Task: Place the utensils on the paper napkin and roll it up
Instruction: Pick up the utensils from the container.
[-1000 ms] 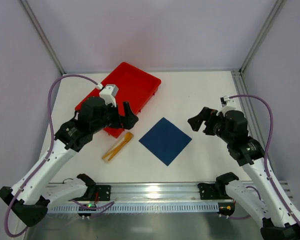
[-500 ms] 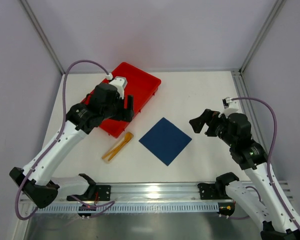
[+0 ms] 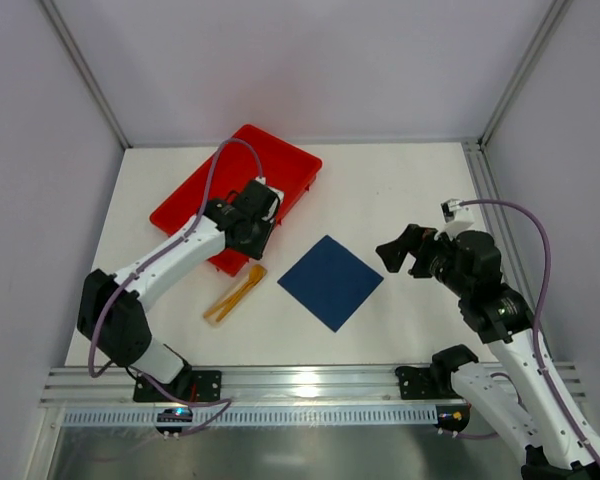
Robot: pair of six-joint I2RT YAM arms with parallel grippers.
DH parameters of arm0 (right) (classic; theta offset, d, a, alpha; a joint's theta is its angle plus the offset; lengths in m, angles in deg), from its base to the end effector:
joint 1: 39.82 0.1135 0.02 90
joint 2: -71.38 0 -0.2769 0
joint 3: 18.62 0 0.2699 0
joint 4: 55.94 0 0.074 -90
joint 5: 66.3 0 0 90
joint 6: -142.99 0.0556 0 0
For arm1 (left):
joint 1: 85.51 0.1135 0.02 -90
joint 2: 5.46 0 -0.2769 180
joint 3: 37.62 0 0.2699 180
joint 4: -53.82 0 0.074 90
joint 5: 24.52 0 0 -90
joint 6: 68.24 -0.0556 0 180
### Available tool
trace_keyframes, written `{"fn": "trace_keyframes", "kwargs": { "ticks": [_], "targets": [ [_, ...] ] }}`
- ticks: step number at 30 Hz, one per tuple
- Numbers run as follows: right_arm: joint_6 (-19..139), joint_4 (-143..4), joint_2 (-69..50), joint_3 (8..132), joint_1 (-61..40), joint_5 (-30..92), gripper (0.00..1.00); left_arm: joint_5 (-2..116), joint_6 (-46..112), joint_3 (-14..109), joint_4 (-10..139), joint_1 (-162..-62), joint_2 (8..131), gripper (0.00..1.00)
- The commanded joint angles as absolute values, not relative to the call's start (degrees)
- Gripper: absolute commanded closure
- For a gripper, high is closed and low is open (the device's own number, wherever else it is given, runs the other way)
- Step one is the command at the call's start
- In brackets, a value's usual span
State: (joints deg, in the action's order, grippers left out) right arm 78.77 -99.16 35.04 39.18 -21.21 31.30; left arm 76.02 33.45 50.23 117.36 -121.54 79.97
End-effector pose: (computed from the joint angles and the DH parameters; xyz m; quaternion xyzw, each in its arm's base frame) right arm 0.1569 0.0606 0.3285 0.0145 0.8268 0.2622 0.4975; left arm 0.2726 -0.1857 0.2883 0.1809 0.9475 -0.0191 0.2631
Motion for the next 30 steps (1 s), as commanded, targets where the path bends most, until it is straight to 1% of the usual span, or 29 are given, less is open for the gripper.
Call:
{"fn": "trace_keyframes", "kwargs": {
  "ticks": [1, 6, 18, 30],
  "targets": [
    [78.2, -96.9, 35.8, 38.7, -21.4, 32.4, 0.00, 77.6, 31.2, 49.4, 114.5, -121.4, 83.5, 0.67],
    [77.8, -97.3, 36.2, 39.0, -21.4, 32.3, 0.00, 75.2, 31.8, 48.9, 113.1, -121.4, 89.3, 0.69],
    [77.0, -97.6, 37.0, 38.7, -21.3, 31.7, 0.00, 73.7, 35.6, 44.1, 106.3, -121.5, 90.4, 0.71],
    [76.9, -97.4, 36.7, 38.8, -21.4, 31.8, 0.00, 75.1, 36.4, 42.8, 104.9, -123.2, 93.8, 0.73]
  ]
}}
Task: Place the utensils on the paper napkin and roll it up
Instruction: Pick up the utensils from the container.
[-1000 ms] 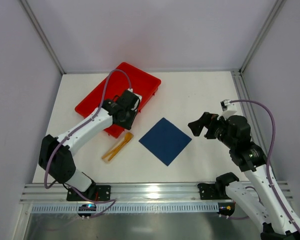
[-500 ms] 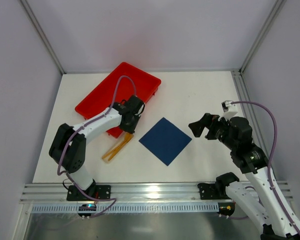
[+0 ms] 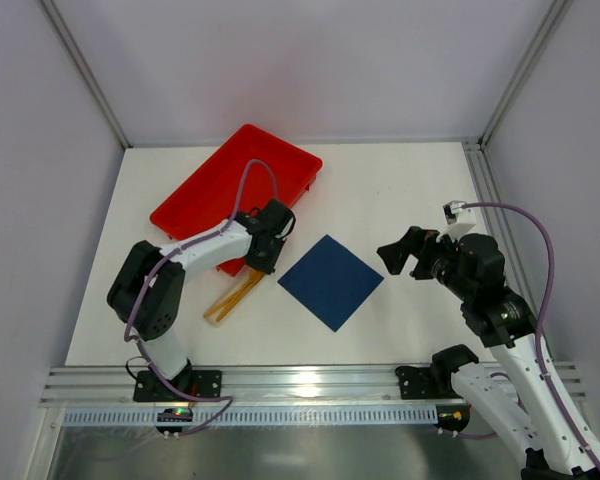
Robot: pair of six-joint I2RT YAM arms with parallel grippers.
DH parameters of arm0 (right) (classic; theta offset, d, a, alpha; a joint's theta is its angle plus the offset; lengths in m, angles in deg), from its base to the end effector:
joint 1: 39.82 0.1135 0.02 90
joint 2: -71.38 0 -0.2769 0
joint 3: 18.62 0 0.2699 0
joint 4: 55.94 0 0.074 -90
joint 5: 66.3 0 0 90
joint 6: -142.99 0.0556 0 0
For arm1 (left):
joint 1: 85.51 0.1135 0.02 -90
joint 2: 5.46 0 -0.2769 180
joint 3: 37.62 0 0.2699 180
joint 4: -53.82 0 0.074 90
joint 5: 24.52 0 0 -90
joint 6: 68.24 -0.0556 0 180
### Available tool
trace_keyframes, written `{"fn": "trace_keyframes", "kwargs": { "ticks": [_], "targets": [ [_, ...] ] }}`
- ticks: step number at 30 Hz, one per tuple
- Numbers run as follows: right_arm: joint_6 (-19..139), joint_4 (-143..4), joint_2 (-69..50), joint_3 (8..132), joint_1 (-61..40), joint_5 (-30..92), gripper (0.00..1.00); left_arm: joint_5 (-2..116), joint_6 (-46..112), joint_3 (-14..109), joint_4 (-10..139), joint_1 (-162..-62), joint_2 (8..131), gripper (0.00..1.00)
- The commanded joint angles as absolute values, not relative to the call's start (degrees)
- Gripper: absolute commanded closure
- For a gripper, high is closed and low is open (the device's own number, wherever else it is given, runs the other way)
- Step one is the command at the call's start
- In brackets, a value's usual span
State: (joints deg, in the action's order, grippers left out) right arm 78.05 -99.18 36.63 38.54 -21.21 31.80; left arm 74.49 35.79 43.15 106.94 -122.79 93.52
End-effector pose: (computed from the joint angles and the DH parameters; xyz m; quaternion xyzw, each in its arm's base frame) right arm 0.1516 0.0593 0.3283 0.0062 0.8222 0.2646 0.5040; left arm 0.2924 -0.2117 0.1805 0.1857 0.9661 -0.0001 0.1793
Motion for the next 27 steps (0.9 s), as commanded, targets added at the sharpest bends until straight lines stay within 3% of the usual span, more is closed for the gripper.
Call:
{"fn": "trace_keyframes", "kwargs": {
  "ticks": [1, 27],
  "targets": [
    [76.9, -97.6, 36.7, 38.6, -21.4, 31.8, 0.00, 75.1, 36.6, 42.8, 104.6, -123.2, 93.9, 0.73],
    [76.4, -98.1, 36.7, 38.8, -21.4, 31.8, 0.00, 79.4, 37.8, 42.8, 104.4, -123.2, 94.7, 0.77]
  ]
}}
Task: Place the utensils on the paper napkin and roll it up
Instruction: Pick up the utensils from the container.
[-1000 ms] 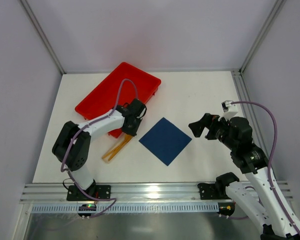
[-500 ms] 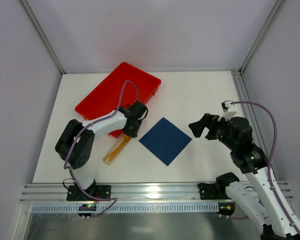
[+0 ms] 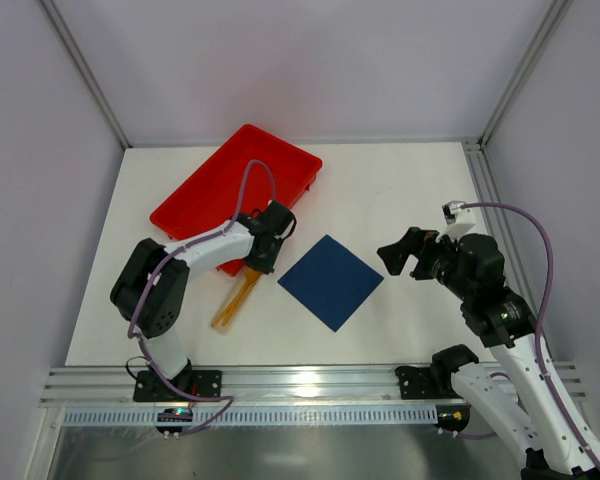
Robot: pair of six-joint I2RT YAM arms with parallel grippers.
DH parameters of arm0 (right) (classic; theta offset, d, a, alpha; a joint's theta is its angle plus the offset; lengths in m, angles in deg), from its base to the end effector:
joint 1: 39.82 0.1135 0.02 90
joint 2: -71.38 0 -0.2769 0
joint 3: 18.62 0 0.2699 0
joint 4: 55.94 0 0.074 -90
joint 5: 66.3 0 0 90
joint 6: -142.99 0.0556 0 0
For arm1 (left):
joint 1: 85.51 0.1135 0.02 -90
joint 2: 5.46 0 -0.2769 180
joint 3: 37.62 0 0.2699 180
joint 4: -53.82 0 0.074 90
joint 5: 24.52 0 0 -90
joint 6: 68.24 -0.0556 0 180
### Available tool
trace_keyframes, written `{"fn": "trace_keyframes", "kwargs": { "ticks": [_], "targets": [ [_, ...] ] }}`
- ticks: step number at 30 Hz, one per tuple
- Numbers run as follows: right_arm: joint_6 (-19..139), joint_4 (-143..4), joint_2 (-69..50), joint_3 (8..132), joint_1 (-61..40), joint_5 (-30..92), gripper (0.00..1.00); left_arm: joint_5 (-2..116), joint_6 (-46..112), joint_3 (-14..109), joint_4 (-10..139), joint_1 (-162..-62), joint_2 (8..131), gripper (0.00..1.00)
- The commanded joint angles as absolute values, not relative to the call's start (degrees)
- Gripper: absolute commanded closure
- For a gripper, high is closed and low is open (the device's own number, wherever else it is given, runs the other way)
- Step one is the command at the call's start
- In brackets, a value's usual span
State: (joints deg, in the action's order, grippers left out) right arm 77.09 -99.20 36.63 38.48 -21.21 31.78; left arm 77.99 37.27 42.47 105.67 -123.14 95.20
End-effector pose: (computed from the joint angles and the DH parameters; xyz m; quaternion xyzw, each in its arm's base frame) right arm 0.1517 0.0593 0.3279 -0.0006 0.8226 0.2600 0.5057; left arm 0.2946 -0.2119 0.1685 0.1721 0.9673 0.0284 0.1840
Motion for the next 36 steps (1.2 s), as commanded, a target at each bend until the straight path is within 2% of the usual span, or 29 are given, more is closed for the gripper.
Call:
{"fn": "trace_keyframes", "kwargs": {
  "ticks": [1, 7, 21, 36],
  "targets": [
    [76.3, -98.0, 36.7, 38.7, -21.4, 31.8, 0.00, 79.4, 37.8, 42.8, 104.4, -123.2, 94.6, 0.77],
    [76.4, -97.9, 36.3, 38.7, -21.4, 32.1, 0.00, 80.1, 39.2, 44.2, 106.7, -123.2, 93.2, 0.72],
    [76.8, -97.6, 36.2, 38.7, -21.4, 33.5, 0.00, 79.5, 39.8, 39.4, 115.5, -123.2, 84.8, 0.73],
    [76.3, -98.5, 39.3, 38.3, -21.4, 33.1, 0.00, 77.4, 39.3, 36.4, 113.3, -121.5, 88.6, 0.73]
  ]
}}
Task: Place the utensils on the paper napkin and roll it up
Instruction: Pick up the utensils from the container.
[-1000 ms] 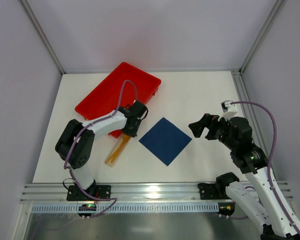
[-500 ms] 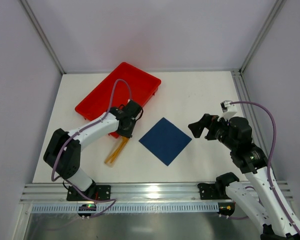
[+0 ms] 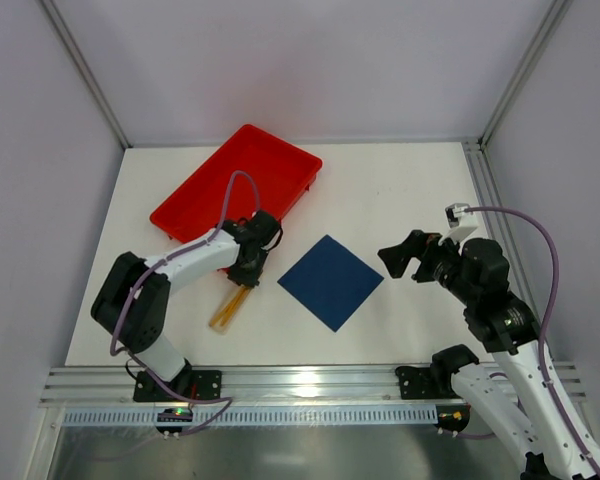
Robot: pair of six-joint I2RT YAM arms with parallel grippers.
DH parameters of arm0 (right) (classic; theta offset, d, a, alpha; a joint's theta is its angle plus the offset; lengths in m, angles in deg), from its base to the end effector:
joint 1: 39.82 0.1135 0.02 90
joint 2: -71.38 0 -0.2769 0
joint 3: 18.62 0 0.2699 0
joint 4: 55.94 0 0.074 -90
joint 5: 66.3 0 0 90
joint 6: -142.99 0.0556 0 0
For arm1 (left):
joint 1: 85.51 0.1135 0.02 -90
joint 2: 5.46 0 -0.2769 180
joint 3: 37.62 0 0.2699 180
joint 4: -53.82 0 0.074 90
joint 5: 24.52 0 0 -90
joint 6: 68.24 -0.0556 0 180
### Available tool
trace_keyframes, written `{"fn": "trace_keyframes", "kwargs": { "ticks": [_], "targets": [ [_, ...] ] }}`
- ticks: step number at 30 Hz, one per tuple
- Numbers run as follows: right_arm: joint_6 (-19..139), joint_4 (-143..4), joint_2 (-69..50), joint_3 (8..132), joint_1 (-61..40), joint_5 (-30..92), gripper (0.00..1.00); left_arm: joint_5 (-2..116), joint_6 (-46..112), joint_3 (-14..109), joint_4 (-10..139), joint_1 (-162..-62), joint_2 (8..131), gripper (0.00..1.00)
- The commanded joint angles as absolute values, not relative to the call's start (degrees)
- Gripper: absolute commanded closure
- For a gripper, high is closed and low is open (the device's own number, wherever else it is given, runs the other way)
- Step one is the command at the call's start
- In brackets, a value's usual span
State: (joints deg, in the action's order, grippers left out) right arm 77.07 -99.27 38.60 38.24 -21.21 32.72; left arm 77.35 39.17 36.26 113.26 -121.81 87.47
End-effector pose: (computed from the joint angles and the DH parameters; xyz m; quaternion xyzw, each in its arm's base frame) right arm 0.1444 0.0578 0.3310 -0.0067 0.8141 0.2698 0.5142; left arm 0.2606 -0.1772 0.1761 0.1522 0.9779 0.0467 0.1355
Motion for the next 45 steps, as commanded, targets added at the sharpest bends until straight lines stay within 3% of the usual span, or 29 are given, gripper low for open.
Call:
{"fn": "trace_keyframes", "kwargs": {
  "ticks": [1, 19, 28, 34, 45],
  "targets": [
    [76.3, -98.5, 39.3, 38.3, -21.3, 33.2, 0.00, 77.5, 39.3, 36.3, 113.2, -121.5, 88.8, 0.73],
    [76.2, -98.5, 40.8, 37.6, -21.4, 33.2, 0.00, 75.6, 40.2, 37.4, 110.7, -120.7, 93.5, 0.75],
    [76.2, -98.5, 40.7, 37.5, -21.4, 33.1, 0.00, 76.1, 40.2, 37.8, 111.8, -120.7, 91.6, 0.86],
    [76.2, -98.6, 39.8, 37.9, -21.4, 33.3, 0.00, 76.9, 40.0, 40.4, 115.0, -120.7, 91.0, 1.00],
    [76.6, -99.0, 38.1, 38.5, -21.4, 33.5, 0.00, 77.7, 43.3, 48.7, 124.0, -120.7, 87.6, 1.00]
  ]
}}
